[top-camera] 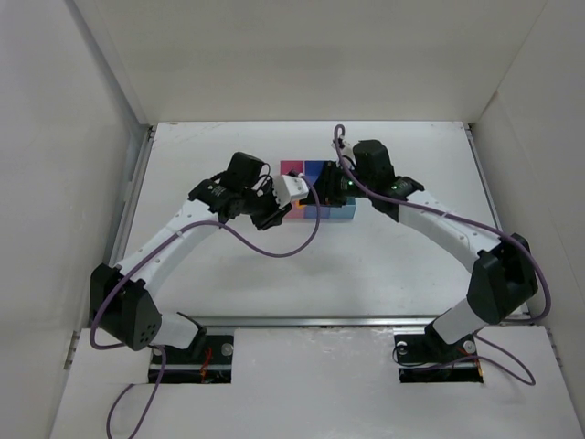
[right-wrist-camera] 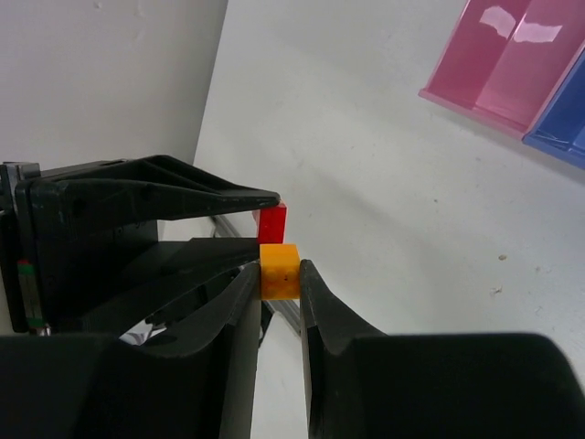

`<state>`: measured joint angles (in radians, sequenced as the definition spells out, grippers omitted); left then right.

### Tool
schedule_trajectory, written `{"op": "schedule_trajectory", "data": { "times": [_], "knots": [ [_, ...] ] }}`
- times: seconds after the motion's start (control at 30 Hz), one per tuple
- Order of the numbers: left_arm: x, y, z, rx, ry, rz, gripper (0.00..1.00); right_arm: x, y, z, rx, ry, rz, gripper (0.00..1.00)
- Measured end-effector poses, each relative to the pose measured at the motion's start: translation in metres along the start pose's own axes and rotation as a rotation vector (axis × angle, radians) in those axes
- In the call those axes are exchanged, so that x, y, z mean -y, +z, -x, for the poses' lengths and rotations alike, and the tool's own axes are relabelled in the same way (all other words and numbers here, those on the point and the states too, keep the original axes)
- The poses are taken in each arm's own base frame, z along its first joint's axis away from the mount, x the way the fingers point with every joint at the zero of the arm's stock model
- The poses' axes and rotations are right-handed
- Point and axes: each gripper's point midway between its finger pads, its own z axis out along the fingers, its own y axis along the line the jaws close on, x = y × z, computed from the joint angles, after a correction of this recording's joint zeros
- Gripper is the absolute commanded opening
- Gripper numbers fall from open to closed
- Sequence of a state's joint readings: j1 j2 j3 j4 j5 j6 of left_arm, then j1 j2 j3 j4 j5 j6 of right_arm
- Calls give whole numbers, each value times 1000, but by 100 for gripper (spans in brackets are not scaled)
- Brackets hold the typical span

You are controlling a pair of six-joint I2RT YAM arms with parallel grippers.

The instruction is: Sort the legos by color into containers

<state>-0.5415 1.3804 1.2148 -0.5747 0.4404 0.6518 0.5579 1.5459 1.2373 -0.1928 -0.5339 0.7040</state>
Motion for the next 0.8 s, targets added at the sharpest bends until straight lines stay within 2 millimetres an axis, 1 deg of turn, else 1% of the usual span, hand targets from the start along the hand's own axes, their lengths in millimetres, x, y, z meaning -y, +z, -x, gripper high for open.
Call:
{"op": "schedule_trajectory", "data": {
  "times": [0.13,0.2,0.27,0.4,0.47,0.57,0.63,0.67,0.8],
  "knots": [
    [0,1,-3,-3,-2,4,9,3,0,-2,-3,4,-6,0],
    [2,4,-11,-19,-8,5,9,6,0,-2,4,6,-18,0],
    [6,8,-26,-44,-16,9,10,11,-3,-3,14,10,-35,0],
    [23,19,-75,-155,-44,-12,10,25,-13,-6,37,25,-99,0],
    [29,22,-98,-203,-54,-23,10,32,-19,-4,59,25,-142,0],
    [34,25,-125,-256,-56,-23,11,41,-28,0,96,17,-202,0],
    [34,26,-140,-288,-55,-10,14,46,-34,1,109,13,-235,0],
    [33,26,-145,-301,-49,-3,14,48,-36,1,114,10,-249,0],
    [24,30,-156,-328,-26,49,20,55,-41,2,129,5,-290,0]
  ]
}}
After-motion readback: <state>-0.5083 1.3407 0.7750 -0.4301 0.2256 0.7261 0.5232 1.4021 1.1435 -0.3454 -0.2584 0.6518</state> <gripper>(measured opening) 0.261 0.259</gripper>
